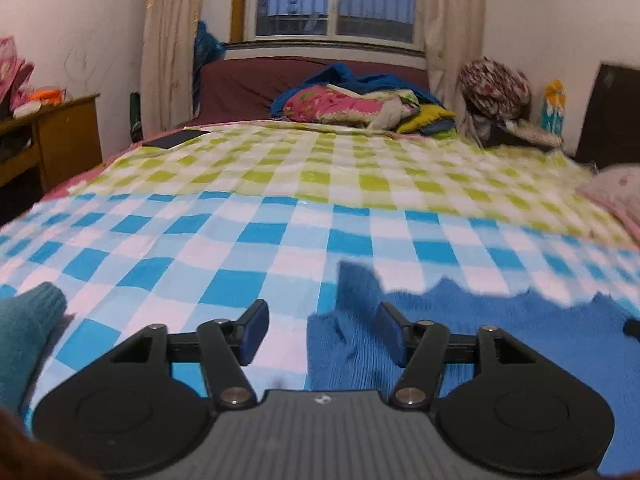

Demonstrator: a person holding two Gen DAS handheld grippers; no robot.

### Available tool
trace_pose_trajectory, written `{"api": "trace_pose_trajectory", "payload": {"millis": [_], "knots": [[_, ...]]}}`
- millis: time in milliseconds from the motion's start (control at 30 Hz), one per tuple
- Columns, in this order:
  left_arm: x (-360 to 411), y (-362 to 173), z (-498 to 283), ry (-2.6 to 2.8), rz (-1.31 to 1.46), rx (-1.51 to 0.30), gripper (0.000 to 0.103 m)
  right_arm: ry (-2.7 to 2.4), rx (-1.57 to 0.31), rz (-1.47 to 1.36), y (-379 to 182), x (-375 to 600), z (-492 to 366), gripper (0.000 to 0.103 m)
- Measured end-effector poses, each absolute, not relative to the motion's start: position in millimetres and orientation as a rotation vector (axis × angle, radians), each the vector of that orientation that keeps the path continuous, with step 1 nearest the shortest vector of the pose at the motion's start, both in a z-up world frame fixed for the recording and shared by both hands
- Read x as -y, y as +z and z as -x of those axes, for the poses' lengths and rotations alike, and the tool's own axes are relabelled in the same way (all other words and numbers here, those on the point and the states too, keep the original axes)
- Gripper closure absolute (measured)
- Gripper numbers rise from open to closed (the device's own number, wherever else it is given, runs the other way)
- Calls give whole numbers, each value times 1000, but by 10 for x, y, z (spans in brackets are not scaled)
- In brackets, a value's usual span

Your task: Fold small clothes

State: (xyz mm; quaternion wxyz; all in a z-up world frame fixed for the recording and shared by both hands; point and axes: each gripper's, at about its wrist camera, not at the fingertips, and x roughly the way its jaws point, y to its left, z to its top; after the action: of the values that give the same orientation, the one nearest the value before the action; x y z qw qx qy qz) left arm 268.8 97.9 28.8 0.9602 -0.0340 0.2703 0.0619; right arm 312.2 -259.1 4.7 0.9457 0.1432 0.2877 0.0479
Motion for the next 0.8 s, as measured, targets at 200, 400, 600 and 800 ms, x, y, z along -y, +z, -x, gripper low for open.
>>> {"api": "trace_pose_trajectory", "payload": {"millis": [200, 400, 600, 800], "knots": [[-1060, -19, -2727, 164, 56, -695, 36, 57, -661, -289, -88, 2572, -3158, 95], [-1080, -61, -2468, 166, 60, -679, 36, 12, -657, -246, -6, 2565, -3137, 87], [-1172, -57, -2309, 191, 111, -683, 35, -53, -580, -148, 178, 2412, -3019, 82], [-1216, -41, -2122, 180, 165, -674, 35, 188, -580, -125, 379, 1840, -2958, 82]]}}
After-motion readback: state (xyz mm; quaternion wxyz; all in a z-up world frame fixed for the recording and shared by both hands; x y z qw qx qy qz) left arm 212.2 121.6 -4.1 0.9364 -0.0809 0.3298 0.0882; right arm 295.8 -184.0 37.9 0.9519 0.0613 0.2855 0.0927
